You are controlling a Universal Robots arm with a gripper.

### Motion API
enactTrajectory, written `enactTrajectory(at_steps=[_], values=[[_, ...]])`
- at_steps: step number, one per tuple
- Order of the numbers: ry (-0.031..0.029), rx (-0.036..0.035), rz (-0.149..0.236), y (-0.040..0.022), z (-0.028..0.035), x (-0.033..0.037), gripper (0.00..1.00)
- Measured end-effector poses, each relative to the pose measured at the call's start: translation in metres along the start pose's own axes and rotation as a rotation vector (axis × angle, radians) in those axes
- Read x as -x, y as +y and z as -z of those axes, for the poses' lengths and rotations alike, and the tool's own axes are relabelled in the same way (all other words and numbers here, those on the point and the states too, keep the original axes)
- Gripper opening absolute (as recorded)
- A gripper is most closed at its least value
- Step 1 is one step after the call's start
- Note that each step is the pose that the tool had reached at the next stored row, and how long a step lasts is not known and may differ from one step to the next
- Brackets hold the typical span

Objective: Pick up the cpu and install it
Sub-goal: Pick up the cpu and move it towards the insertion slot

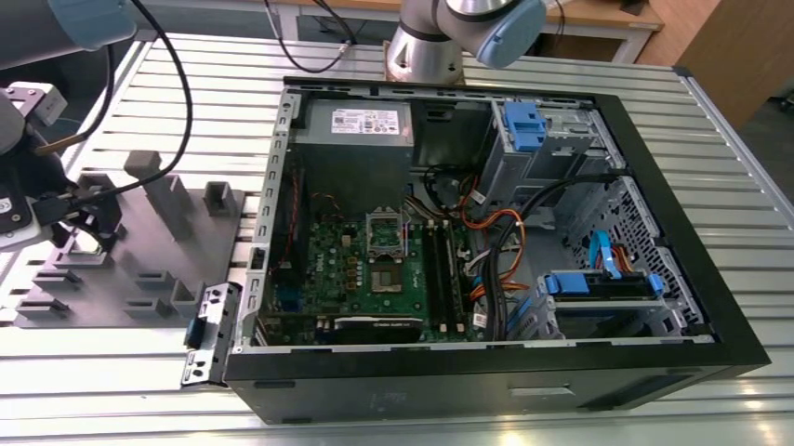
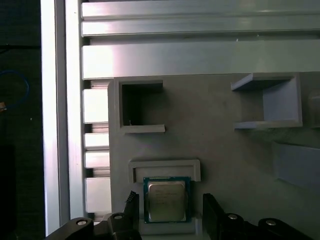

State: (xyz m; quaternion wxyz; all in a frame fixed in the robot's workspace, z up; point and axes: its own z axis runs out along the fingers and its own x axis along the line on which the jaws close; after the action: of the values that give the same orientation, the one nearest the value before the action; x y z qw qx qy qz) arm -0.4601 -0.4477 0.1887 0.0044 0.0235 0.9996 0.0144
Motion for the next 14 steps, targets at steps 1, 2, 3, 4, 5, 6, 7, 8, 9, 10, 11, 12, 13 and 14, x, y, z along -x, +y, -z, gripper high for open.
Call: enactTrajectory(at_steps=[1,2,3,4,5,6,7,8,9,10,11,12,13,14], values=[[0.0003,0.0001,0.011,0.0,-0.0002,0.0,0.62],[0.0004,0.0002,0.015,0.0001,-0.0005,0.0,0.62],[0.0005,0.0001,0.016,0.0002,-0.0005,0.0,0.62],[0.0006,0.0002,0.017,0.0003,-0.0007,0.0,0.62],[0.0005,0.0002,0.017,0.0004,-0.001,0.0,0.62],[0.0004,0.0003,0.017,0.0008,-0.0015,0.0,0.62],[0.0005,0.0002,0.017,0.0013,-0.002,-0.0001,0.62],[0.0006,0.0002,0.018,0.0018,-0.0025,-0.0001,0.62],[0.0005,0.0002,0.018,0.0022,-0.0029,-0.0001,0.62],[0.0007,0.0001,0.018,0.0023,-0.0031,-0.0002,0.62],[0.0007,-0.0001,0.018,0.0025,-0.0033,-0.0004,0.62],[0.0005,-0.0011,0.018,0.0026,-0.0037,-0.0007,0.62],[0.0005,-0.0027,0.018,0.0026,-0.0038,-0.0008,0.62],[0.0005,-0.0042,0.018,0.0026,-0.004,-0.0008,0.62]])
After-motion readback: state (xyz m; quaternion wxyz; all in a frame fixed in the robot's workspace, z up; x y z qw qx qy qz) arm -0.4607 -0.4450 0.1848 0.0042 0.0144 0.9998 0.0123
